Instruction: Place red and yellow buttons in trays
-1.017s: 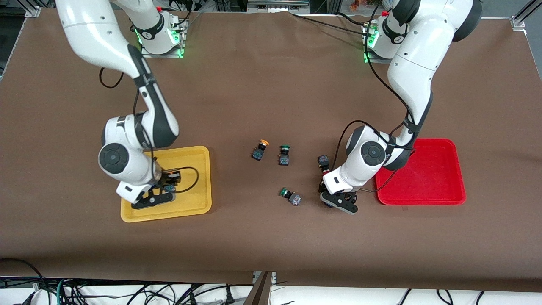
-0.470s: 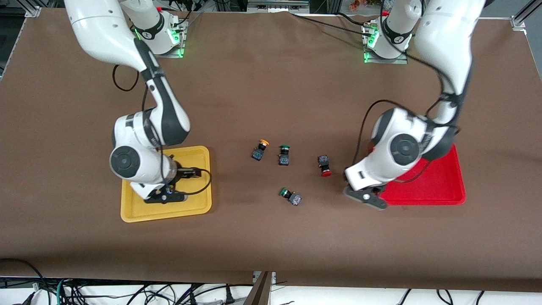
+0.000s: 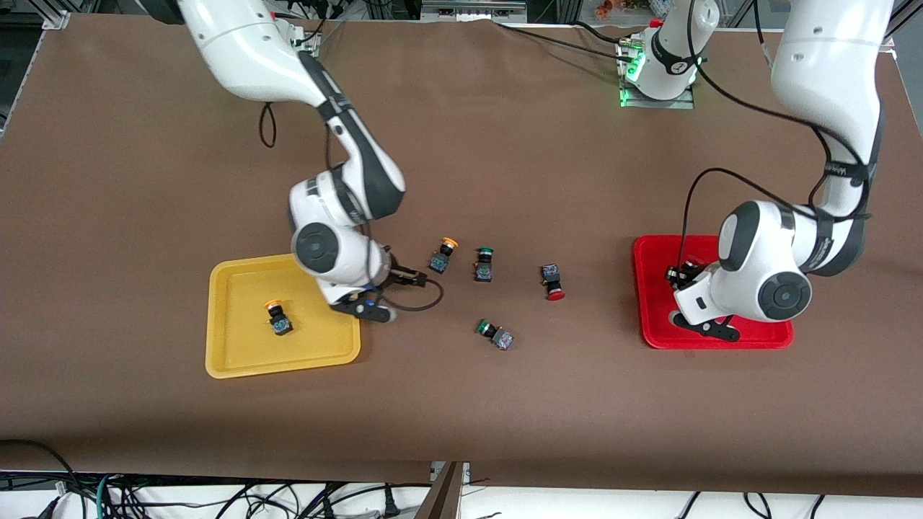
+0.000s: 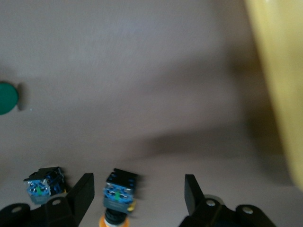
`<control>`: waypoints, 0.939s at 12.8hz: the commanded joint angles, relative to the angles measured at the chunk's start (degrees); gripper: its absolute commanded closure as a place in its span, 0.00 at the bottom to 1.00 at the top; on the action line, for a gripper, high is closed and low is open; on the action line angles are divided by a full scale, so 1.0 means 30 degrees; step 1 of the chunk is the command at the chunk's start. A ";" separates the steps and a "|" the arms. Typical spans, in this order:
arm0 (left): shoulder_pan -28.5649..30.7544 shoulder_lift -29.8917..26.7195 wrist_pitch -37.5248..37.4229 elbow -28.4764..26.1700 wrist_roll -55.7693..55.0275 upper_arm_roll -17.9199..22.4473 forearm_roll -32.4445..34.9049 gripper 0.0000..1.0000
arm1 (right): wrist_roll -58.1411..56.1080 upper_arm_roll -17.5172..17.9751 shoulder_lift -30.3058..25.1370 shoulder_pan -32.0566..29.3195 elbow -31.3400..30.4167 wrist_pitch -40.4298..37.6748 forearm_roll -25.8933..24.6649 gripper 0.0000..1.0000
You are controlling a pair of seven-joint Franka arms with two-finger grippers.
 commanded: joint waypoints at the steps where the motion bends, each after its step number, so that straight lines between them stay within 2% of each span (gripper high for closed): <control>1: -0.0100 0.0809 0.1390 0.0012 0.0274 -0.0128 0.0456 0.53 | 0.1801 -0.0109 0.0197 0.1269 -0.1816 0.2969 0.0424 0.14; 2: -0.0011 0.0664 0.1423 0.0041 0.0448 -0.0099 0.0485 0.01 | 0.2272 -0.0109 0.0198 0.1825 -0.2317 0.3735 0.0424 0.14; 4: -0.0039 -0.0502 0.0812 0.0216 0.1093 -0.0244 0.0456 0.00 | 0.2832 -0.0109 0.0198 0.2211 -0.2642 0.3831 0.0424 0.16; 5: -0.0184 -0.1524 0.0461 0.0246 0.1094 -0.0303 0.0398 0.00 | 0.2804 -0.0109 0.0169 0.2299 -0.2905 0.3889 0.0424 0.27; 6: -0.0418 -0.2665 0.0283 0.0275 0.0862 -0.0594 0.0165 0.00 | 0.2659 -0.0109 0.0169 0.2357 -0.2995 0.3832 0.0424 0.49; 7: -0.0507 -0.3460 -0.0067 0.0304 0.0512 -0.1409 -0.0011 0.00 | 0.2222 -0.0109 0.0111 0.2329 -0.2996 0.3657 0.0395 0.80; 8: -0.0508 -0.3613 -0.0360 0.0304 -0.0710 -0.2258 -0.0100 0.00 | 0.1667 -0.0138 0.0023 0.2300 -0.2996 0.3568 0.0395 0.97; 10: -0.1147 -0.2568 0.0131 0.0275 -0.5269 -0.3463 -0.0014 0.00 | 0.0583 -0.0371 -0.0356 0.2067 -0.2734 0.2083 0.0279 1.00; 12: -0.3426 -0.0783 0.2408 0.0013 -0.9519 -0.3381 0.0250 0.00 | -0.2247 -0.1247 -0.0651 0.0929 -0.1014 -0.1014 0.0044 1.00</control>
